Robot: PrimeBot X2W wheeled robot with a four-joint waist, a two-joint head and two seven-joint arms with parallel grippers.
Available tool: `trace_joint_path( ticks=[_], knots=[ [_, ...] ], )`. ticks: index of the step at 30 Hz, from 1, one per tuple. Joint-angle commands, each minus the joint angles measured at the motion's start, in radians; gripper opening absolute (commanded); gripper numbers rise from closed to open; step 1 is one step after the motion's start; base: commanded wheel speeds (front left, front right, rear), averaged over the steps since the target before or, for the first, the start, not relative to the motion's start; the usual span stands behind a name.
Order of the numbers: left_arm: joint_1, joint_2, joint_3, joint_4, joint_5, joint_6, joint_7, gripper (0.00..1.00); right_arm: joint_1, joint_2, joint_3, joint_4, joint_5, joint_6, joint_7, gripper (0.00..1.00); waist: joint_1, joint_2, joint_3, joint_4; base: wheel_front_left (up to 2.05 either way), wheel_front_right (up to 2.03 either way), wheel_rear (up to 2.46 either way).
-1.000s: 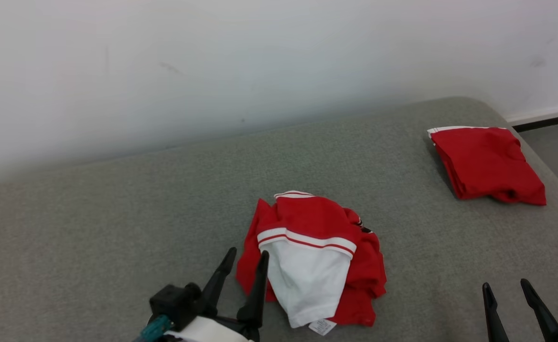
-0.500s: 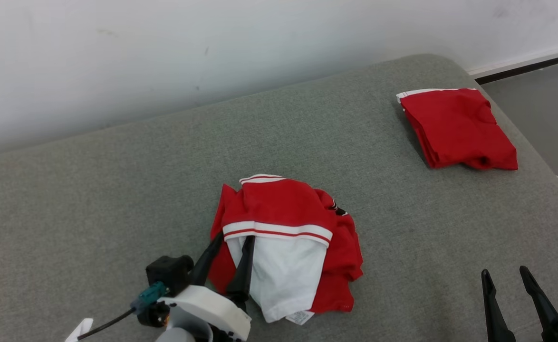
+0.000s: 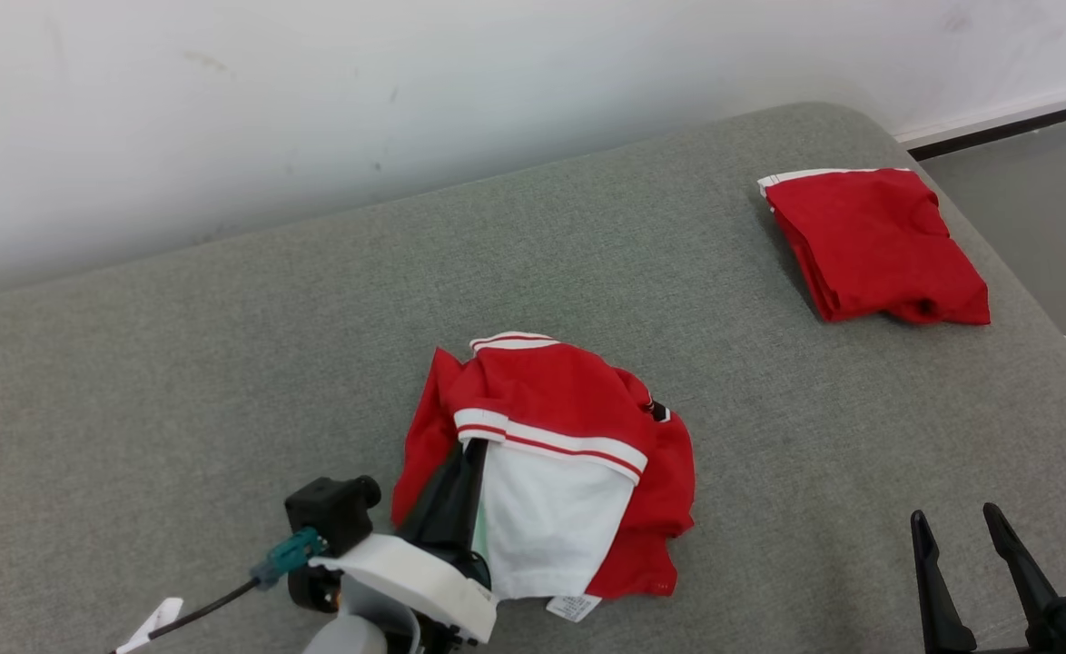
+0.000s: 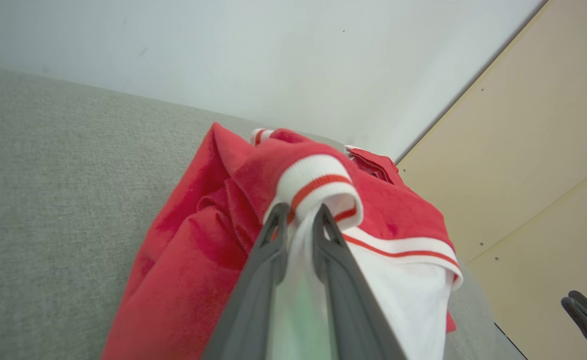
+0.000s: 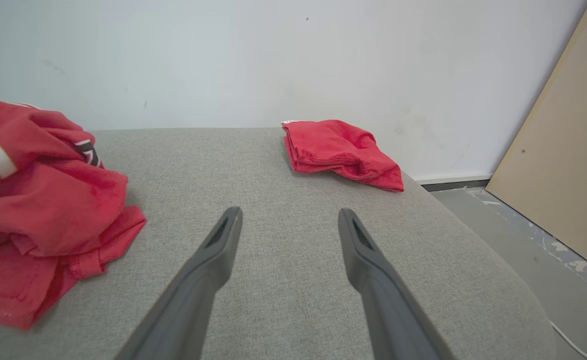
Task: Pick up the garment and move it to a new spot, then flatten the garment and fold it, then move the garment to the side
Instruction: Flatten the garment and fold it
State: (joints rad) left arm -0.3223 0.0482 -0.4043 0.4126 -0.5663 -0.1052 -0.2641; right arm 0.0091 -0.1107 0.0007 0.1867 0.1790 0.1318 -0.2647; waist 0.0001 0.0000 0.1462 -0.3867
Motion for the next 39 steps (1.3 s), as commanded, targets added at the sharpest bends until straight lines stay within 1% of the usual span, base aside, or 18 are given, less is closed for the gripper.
trace_joint_path(
  ticks=[1, 6, 11, 13, 15, 17, 19, 23, 26, 29, 31, 39],
  knots=[
    [-0.007, 0.005, -0.006, 0.001, -0.006, -0.005, 0.0, 0.0, 0.0, -0.006, 0.002, 0.003, 0.004, -0.002, 0.001, 1.0, -0.0001, 0.0, -0.001, 0.0, 0.0, 0.0, 0.0],
    [-0.021, 0.005, 0.003, -0.027, -0.009, -0.008, 0.0, 0.0, 0.006, -0.005, -0.003, 0.003, 0.005, -0.002, 0.001, 1.0, -0.0001, 0.0, -0.01, 0.006, 0.0, 0.0, 0.0],
    [-0.025, 0.005, 0.039, -0.115, 0.006, -0.013, 0.0, 0.0, 0.029, -0.002, -0.022, 0.006, 0.001, -0.002, 0.001, 1.0, -0.0001, 0.0, -0.031, 0.032, 0.0, 0.0, 0.0],
    [-0.024, 0.02, 0.054, -0.158, 0.0, -0.018, 0.0, 0.0, 0.039, 0.001, -0.023, 0.009, 0.0, -0.002, 0.001, 1.0, -0.0001, 0.0, -0.045, 0.045, 0.0, 0.0, 0.0],
    [-0.025, 0.052, 0.064, -0.209, -0.026, -0.018, 0.012, 0.0, 0.043, 0.001, -0.023, 0.011, -0.001, -0.002, 0.001, 1.0, -0.0001, 0.0, -0.06, 0.058, 0.0, 0.0, 0.0],
    [-0.027, 0.093, 0.075, -0.272, -0.06, -0.021, 0.049, 0.0, 0.053, 0.002, -0.023, 0.013, -0.003, -0.002, 0.001, 1.0, -0.0001, 0.0, -0.076, 0.071, 0.0, 0.0, 0.0],
    [-0.029, 0.146, 0.096, -0.344, -0.087, -0.022, 0.103, 0.0, 0.058, 0.002, -0.022, 0.014, -0.003, -0.002, 0.001, 1.0, -0.0001, 0.0, -0.089, 0.082, 0.0, 0.0, 0.0],
    [-0.034, 0.235, 0.165, -0.482, -0.198, -0.022, 0.23, 0.0, 0.069, 0.002, -0.023, 0.015, -0.005, -0.002, 0.001, 1.0, -0.0001, 0.0, -0.11, 0.104, 0.0, 0.0, 0.0],
    [-0.048, 0.296, 0.218, -0.56, -0.255, -0.004, 0.313, 0.0, 0.074, 0.004, -0.02, 0.017, -0.004, -0.002, 0.001, 1.0, -0.0001, 0.0, -0.118, 0.116, 0.0, 0.0, 0.0],
    [-0.062, 0.351, 0.268, -0.61, -0.308, 0.009, 0.379, 0.0, 0.074, 0.008, -0.017, 0.017, -0.004, -0.002, 0.001, 1.0, -0.0001, 0.0, -0.121, 0.125, 0.0, 0.0, 0.0],
    [-0.072, 0.376, 0.296, -0.633, -0.343, 0.012, 0.416, 0.0, 0.074, 0.01, -0.016, 0.017, -0.001, -0.002, 0.001, 1.0, -0.0001, 0.0, -0.122, 0.13, 0.0, 0.0, 0.0],
    [-0.147, 0.469, 0.402, -0.66, -0.424, 0.035, 0.492, 0.0, 0.072, 0.012, -0.012, 0.02, 0.001, -0.002, 0.001, 1.0, -0.0001, 0.0, -0.127, 0.147, 0.0, 0.0, 0.0]
  ],
)
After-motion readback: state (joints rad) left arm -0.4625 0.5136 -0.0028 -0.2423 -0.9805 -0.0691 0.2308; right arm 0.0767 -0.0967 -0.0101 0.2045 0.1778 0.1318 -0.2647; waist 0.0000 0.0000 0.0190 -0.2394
